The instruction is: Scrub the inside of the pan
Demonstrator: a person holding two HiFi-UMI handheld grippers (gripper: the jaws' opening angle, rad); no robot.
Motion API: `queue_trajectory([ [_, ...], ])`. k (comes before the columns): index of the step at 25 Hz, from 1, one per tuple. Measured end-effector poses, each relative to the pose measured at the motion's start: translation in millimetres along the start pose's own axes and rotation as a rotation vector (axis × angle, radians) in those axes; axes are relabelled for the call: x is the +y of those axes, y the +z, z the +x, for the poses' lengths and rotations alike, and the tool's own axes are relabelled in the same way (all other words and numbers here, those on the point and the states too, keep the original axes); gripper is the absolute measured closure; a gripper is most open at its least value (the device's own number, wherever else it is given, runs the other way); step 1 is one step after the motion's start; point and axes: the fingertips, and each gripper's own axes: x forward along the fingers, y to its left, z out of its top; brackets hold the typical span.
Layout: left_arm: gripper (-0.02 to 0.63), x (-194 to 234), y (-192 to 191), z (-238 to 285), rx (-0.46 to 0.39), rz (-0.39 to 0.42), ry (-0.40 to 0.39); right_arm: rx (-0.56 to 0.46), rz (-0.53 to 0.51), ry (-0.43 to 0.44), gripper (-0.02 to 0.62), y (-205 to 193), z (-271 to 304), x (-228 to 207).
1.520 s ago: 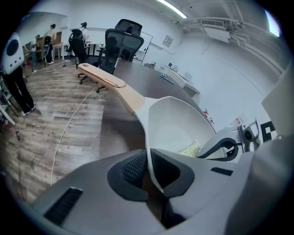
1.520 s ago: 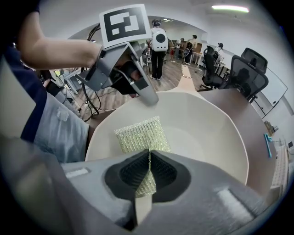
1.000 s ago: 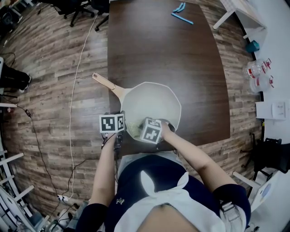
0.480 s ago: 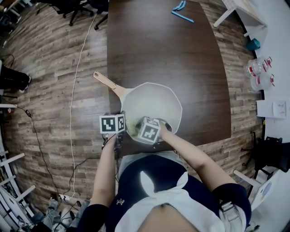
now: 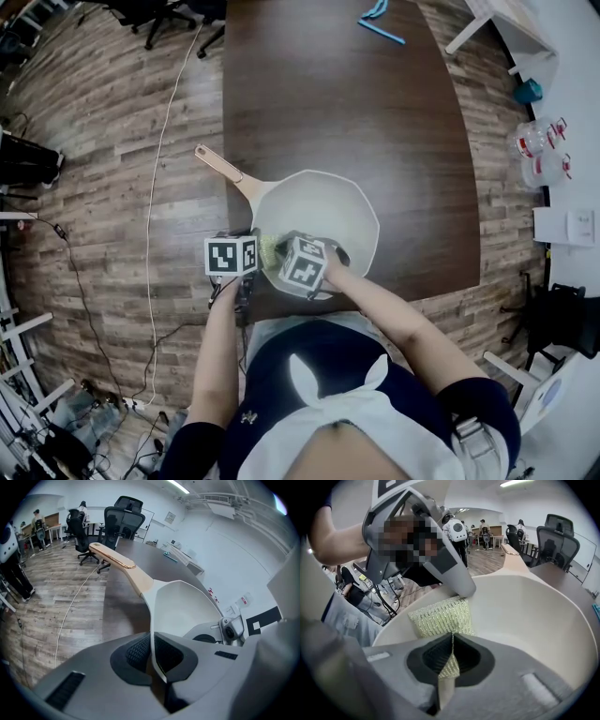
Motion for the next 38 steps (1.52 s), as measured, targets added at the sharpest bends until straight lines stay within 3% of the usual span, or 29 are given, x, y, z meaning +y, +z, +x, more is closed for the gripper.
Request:
queue_trajectory([
  [10,0.589,0.3,4.1,2.0,0.01,0.036,-0.013,0.02,-0.022,-0.092,0.588,-2.4,9.0,-16.0],
  [17,0.589,2.3,2.8,2.2,0.011,0.042,-0.027,0.065,-0.135,-0.175,0.588,0.0,12.8,-27.6],
  [28,0.589,1.1,4.2,2.6,0.015,0.067,-0.039,0.088,-0.168,-0.244,0.588,0.1,12.0,-41.8],
  [38,0.589,6.1,3.6,3.4,0.016,0.071,-0.044,0.128,-0.283,-0.354,0.588,2.4,11.8,-57.7],
])
